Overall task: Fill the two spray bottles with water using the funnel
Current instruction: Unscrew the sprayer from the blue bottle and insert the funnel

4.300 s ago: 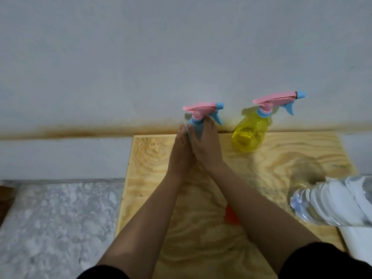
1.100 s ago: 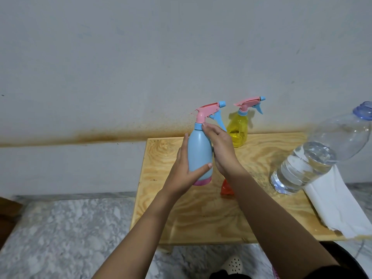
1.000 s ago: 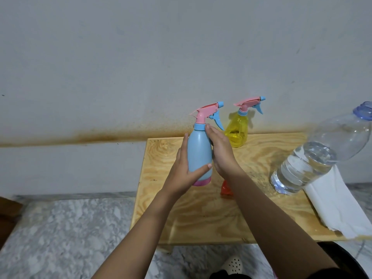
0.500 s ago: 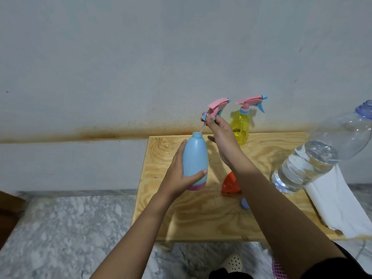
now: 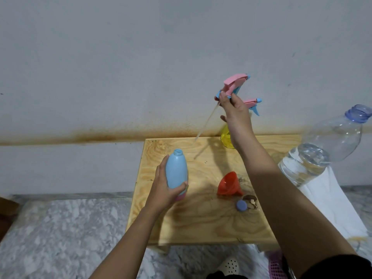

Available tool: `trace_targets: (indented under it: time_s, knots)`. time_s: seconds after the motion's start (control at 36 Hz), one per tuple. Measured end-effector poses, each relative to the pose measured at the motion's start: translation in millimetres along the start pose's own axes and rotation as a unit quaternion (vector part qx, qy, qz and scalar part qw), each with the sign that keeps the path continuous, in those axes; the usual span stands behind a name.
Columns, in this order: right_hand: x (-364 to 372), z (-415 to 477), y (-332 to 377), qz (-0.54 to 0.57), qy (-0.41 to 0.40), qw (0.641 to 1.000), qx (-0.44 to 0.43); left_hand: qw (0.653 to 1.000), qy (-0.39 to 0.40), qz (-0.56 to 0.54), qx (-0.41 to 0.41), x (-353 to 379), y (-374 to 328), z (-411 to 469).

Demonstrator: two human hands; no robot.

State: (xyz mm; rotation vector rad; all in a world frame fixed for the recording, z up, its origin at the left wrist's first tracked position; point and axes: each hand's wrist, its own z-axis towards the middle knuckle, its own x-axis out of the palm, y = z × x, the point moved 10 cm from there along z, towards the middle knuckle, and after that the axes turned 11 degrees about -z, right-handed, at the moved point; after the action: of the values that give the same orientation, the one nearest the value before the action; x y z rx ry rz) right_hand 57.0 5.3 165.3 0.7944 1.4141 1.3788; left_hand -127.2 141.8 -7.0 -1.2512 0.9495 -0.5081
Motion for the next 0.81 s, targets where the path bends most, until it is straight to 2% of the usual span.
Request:
trace_targets:
  time_s: [0.14, 0.33, 0.47, 0.67, 0.81]
  knots:
    - [0.4, 3.7, -10.5, -0.098, 0.025, 0.995, -0.006, 0.999, -0.020, -0.021, -0.020, -4.0, 9.2, 0.1]
    - [25.5, -21.5, -98.0, -0.200, 0.096, 0.973, 0.067, 0.998, -0.029, -0.055, -0.028, 1.5, 16.7, 0.5]
    - [54.9, -39.5, -160.0, -0.277, 0.151, 0.943, 0.106, 0.995, -0.036, -0.083, -0.030, 6.2, 25.9, -0.4]
    - [84.7, -58.8, -199.7, -0.351, 0.198, 0.905, 0.136, 0.992, -0.036, -0.119, -0.024, 10.7, 35.8, -6.3]
    - [88.8, -64.6, -223.4, -0.402, 0.184, 0.882, 0.165, 0.993, -0.049, -0.104, -0.032, 8.8, 40.0, -8.3]
